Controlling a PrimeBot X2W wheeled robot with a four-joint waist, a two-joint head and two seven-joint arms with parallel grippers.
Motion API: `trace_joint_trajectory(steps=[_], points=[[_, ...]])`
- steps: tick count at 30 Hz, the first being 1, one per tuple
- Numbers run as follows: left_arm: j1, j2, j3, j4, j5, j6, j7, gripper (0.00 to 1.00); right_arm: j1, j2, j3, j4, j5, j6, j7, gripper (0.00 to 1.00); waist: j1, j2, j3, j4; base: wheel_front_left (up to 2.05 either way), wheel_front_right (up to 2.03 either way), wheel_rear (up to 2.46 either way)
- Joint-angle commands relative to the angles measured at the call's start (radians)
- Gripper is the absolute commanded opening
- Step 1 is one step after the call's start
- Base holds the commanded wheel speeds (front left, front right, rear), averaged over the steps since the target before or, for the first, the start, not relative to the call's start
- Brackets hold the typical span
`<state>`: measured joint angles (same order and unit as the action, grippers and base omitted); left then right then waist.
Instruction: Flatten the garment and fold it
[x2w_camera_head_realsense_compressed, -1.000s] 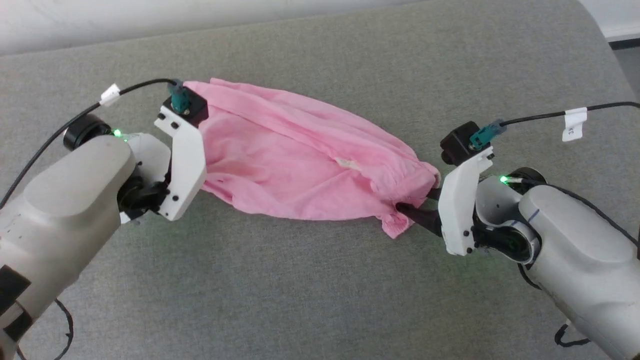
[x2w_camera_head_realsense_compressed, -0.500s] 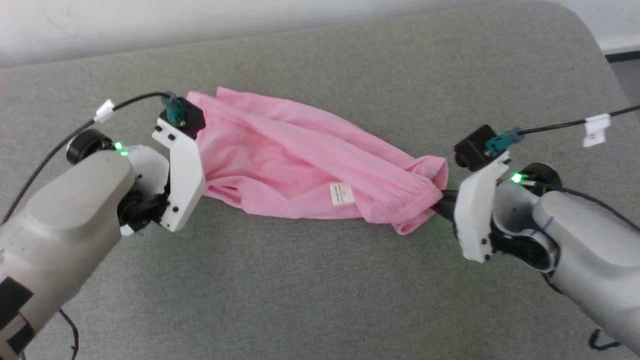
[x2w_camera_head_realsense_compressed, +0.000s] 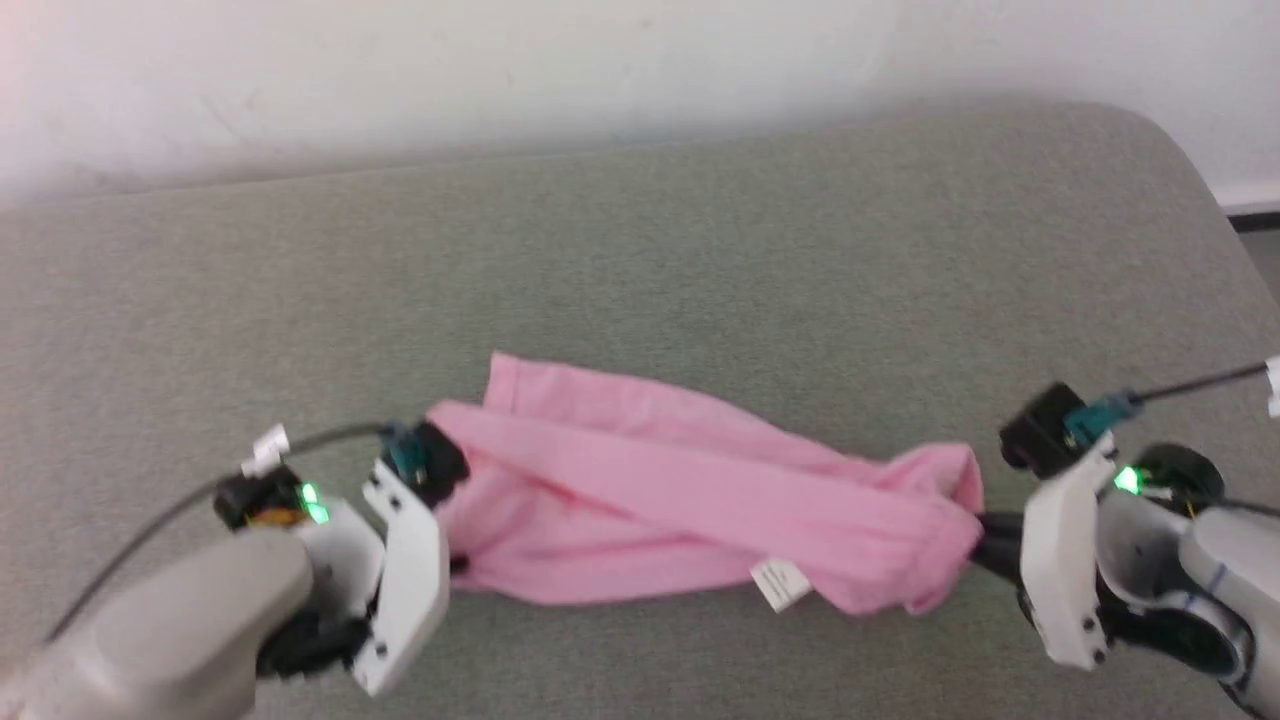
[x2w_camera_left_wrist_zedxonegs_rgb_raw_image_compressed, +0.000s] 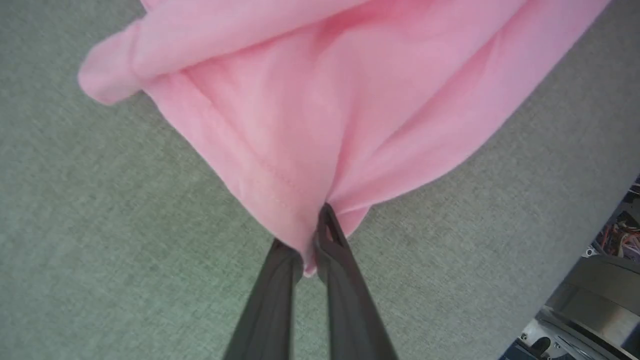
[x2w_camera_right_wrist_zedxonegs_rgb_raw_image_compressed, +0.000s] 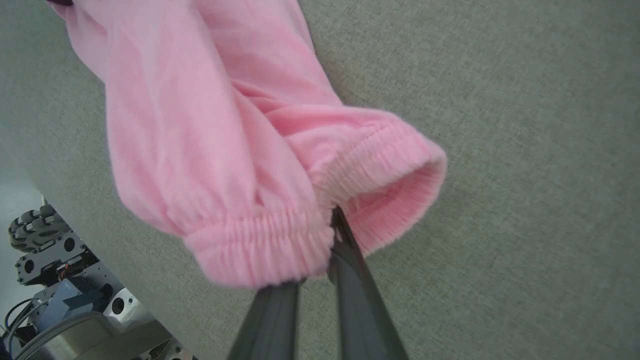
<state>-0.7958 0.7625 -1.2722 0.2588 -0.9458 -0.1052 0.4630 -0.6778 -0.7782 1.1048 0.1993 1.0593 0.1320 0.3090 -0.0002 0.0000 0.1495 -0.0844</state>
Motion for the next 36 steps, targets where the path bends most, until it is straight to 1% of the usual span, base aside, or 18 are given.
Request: trace_joint_trajectory(steps=[1,4,7,11,14,15,16,17,18,19,20,21,24,25,28,31,34,36], points=[[0.06,0.019,-0.005,-0.035,0.012,0.025,-0.015,0.0,0.035,-0.032,0.003,-0.014,0.011,-0.001,0.002,0.0,0.0002,0.0,-0.036,0.043,0.0,0.0,0.0],[0.122,0.027,-0.006,-0.086,0.002,0.056,-0.044,0.0,0.07,-0.064,0.003,-0.03,0.024,-0.001,0.009,0.0,0.0002,0.0,-0.043,0.061,0.0,0.0,0.0],[0.158,0.029,-0.006,-0.105,-0.004,0.076,-0.063,0.0,0.089,-0.065,-0.002,-0.029,0.045,-0.001,0.024,0.0,0.0002,0.0,-0.036,0.07,0.0,0.0,0.0],[0.179,0.011,0.006,-0.088,-0.019,0.089,-0.101,0.0,0.089,-0.023,-0.022,0.028,0.074,-0.001,0.037,0.0,0.0002,0.0,-0.012,0.073,0.0,0.0,0.0],[0.177,-0.006,0.016,-0.037,-0.011,0.095,-0.136,0.0,0.085,0.024,-0.021,0.094,0.081,-0.001,0.052,0.0,0.0002,0.0,0.0,0.071,0.0,0.0,0.0],[0.174,-0.013,0.019,-0.019,-0.003,0.099,-0.151,0.39,0.083,0.038,-0.019,0.113,0.081,-0.001,0.056,0.32,0.0002,0.0,0.003,0.07,0.0,0.0,0.0],[0.172,-0.02,0.023,-0.005,0.004,0.103,-0.171,1.0,0.081,0.05,-0.017,0.129,0.08,-0.001,0.057,0.45,0.0002,0.0,0.004,0.068,0.0,0.0,0.0],[0.174,-0.028,0.029,0.006,0.004,0.104,-0.19,1.0,0.078,0.06,-0.018,0.141,0.078,-0.001,0.05,0.84,0.0002,0.0,0.003,0.066,0.0,0.0,0.0],[0.178,-0.035,0.036,0.012,0.005,0.109,-0.215,1.0,0.077,0.07,-0.023,0.149,0.08,-0.001,0.038,1.0,0.0002,0.0,-0.001,0.063,0.0,0.0,0.0],[0.183,-0.039,0.046,0.015,0.005,0.117,-0.242,1.0,0.077,0.076,-0.024,0.15,0.082,-0.001,0.029,1.0,0.0002,0.0,-0.006,0.059,0.0,0.0,0.0],[0.183,-0.039,0.046,0.015,0.005,0.117,-0.242,1.0,0.077,0.076,-0.024,0.15,0.082,-0.001,0.029,1.0,0.0002,0.0,-0.006,0.059,0.0,0.0,0.0],[0.193,-0.037,0.059,0.007,0.022,0.137,-0.3,1.0,0.076,0.07,-0.024,0.135,0.076,-0.001,0.01,1.0,0.0002,0.0,-0.021,0.052,0.0,0.0,0.0],[0.215,-0.019,0.091,-0.032,0.044,0.195,-0.395,1.0,0.077,0.023,-0.019,0.089,0.044,-0.001,-0.015,1.0,0.0002,0.0,-0.05,0.046,0.0,0.0,0.0],[0.215,-0.019,0.091,-0.032,0.044,0.195,-0.395,1.0,0.077,0.023,-0.019,0.089,0.044,-0.001,-0.015,1.0,0.0002,0.0,-0.05,0.046,0.0,0.0,0.0],[0.24,0.018,0.134,-0.106,0.069,0.29,-0.48,1.0,0.086,-0.047,-0.035,0.012,0.025,-0.001,-0.031,1.0,0.0002,0.0,-0.076,0.046,0.0,0.0,0.0],[0.265,0.058,0.181,-0.177,0.108,0.403,-0.578,1.0,0.094,-0.124,-0.071,-0.073,0.003,-0.001,-0.026,1.0,0.0002,0.0,-0.092,0.047,0.0,0.0,0.0],[0.297,0.072,0.237,-0.234,0.145,0.524,-0.677,1.0,0.101,-0.182,-0.128,-0.152,-0.013,-0.001,-0.01,1.0,0.0002,0.0,-0.099,0.049,0.0,0.0,0.0],[0.322,0.072,0.277,-0.259,0.176,0.596,-0.709,1.0,0.107,-0.205,-0.168,-0.197,-0.018,-0.001,0.011,1.0,0.0002,0.0,-0.099,0.051,0.0,0.0,0.0]])
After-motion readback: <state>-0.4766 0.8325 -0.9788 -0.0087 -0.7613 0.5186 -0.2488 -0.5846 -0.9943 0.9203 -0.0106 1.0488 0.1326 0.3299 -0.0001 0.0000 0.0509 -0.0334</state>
